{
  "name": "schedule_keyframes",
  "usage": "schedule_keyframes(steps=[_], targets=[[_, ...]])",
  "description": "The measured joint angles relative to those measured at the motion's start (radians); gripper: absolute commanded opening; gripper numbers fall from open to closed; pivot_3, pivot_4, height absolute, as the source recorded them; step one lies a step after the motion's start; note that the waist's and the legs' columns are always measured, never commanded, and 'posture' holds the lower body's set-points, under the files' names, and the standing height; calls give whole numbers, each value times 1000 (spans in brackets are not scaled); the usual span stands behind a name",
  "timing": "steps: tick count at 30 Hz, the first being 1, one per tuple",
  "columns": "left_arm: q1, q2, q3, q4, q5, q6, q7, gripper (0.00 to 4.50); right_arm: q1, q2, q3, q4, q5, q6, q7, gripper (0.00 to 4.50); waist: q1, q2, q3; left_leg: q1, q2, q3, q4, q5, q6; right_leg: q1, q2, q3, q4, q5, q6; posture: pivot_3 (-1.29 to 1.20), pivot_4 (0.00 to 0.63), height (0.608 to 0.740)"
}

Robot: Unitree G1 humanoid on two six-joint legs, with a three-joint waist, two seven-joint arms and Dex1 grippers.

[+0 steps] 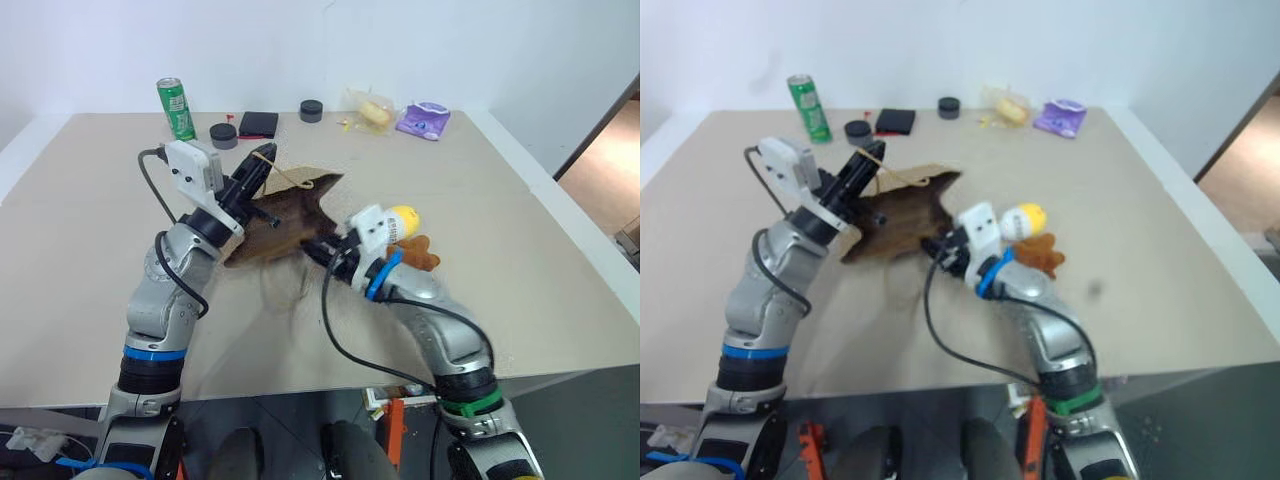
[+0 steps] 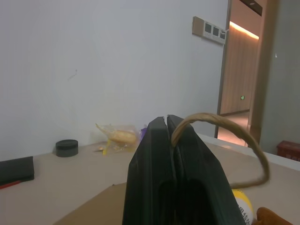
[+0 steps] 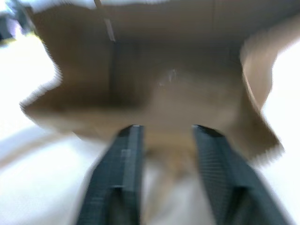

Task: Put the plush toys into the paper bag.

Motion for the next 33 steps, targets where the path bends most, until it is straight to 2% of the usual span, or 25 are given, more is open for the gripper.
schedule_keyframes(steps=[1,2,3,8,12,15,18,19,21,22,23,24,25,28,31,33], targets=[[0,0,1,0,1,0,-1,0,3,-21,-22,-35,26,17,13,3748,0,0,0,0,0,0,0,0,0,0,0,0,0,0,0,0,150,740],[0,-2,1,0,1,0,-1,0,12,-67,-68,-96,84,61,33,4384,1,0,0,0,0,0,0,0,0,0,-1,0,0,-1,-1,0,150,740],[0,-1,2,0,1,0,-1,0,13,-75,-75,-103,90,67,36,4454,0,0,0,0,0,0,0,0,0,0,-1,0,0,-2,-3,0,150,740],[-1,-9,6,1,1,0,7,0,47,-285,-212,-115,110,246,-8,4454,1,0,0,0,-1,1,0,0,0,0,-2,1,-1,-2,-4,0,150,740],[-1,-24,8,1,0,2,9,0,80,-331,-246,-39,59,317,-75,4454,0,0,0,1,-1,1,0,0,0,0,-1,2,-1,-3,-5,0,150,740],[-6,-30,8,3,0,3,8,0,105,-337,-187,41,-4,326,-105,4454,-3,0,0,2,-1,1,-1,0,0,0,1,3,0,-3,-5,0,150,740],[-24,-31,10,17,-1,3,6,0,98,-300,-161,83,-28,313,-124,3696,-3,-1,0,3,0,0,-1,0,0,1,2,3,0,-2,-4,0,150,740],[-32,-31,16,27,-1,3,6,0,86,-276,-162,103,-34,303,-138,3096,-3,-1,-1,3,0,0,-1,0,0,1,2,3,0,-2,-4,0,150,740],[-36,-32,26,35,-1,3,6,0,80,-259,-164,121,-41,284,-145,2378,-3,-1,-1,3,-1,1,0,0,0,2,2,4,0,-2,-3,0,150,740],[-36,-32,28,38,-1,3,6,0,79,-258,-166,124,-42,278,-146,1775,-3,-1,-1,3,-1,1,1,0,0,2,2,4,-1,-2,-3,0,150,740],[-36,-32,28,39,-1,3,6,0,79,-258,-166,125,-43,277,-146,1687,-3,-1,-1,3,-1,1,1,0,0,2,2,4,-1,-2,-3,0,150,740],[-36,-32,29,42,-1,3,5,0,82,-257,-174,123,-40,271,-139,1375,-3,-1,-1,3,-1,1,1,0,0,2,1,5,-1,-1,-3,0,150,740],[-37,-32,31,44,-1,3,5,0,88,-258,-186,117,-33,268,-132,719,-3,-1,-1,3,-1,1,1,0,0,2,1,5,-1,-1,-2,0,150,740],[-39,-32,34,49,-1,3,4,0,117,-263,-225,83,5,258,-93,73,-2,-1,-1,3,-1,1,1,0,0,2,2,5,-1,-1,-3,0,150,740],[-44,-34,39,64,-1,3,4,0,137,-260,-293,-7,115,248,-21,73,-3,0,1,2,-1,1,0,0,0,0,2,6,-1,-2,-3,0,150,740],[-50,-36,39,73,-1,3,2,0,87,-255,-332,-131,241,282,8,73,-5,1,1,2,0,1,-1,0,0,0,5,6,-1,0,0,0,150,740]])
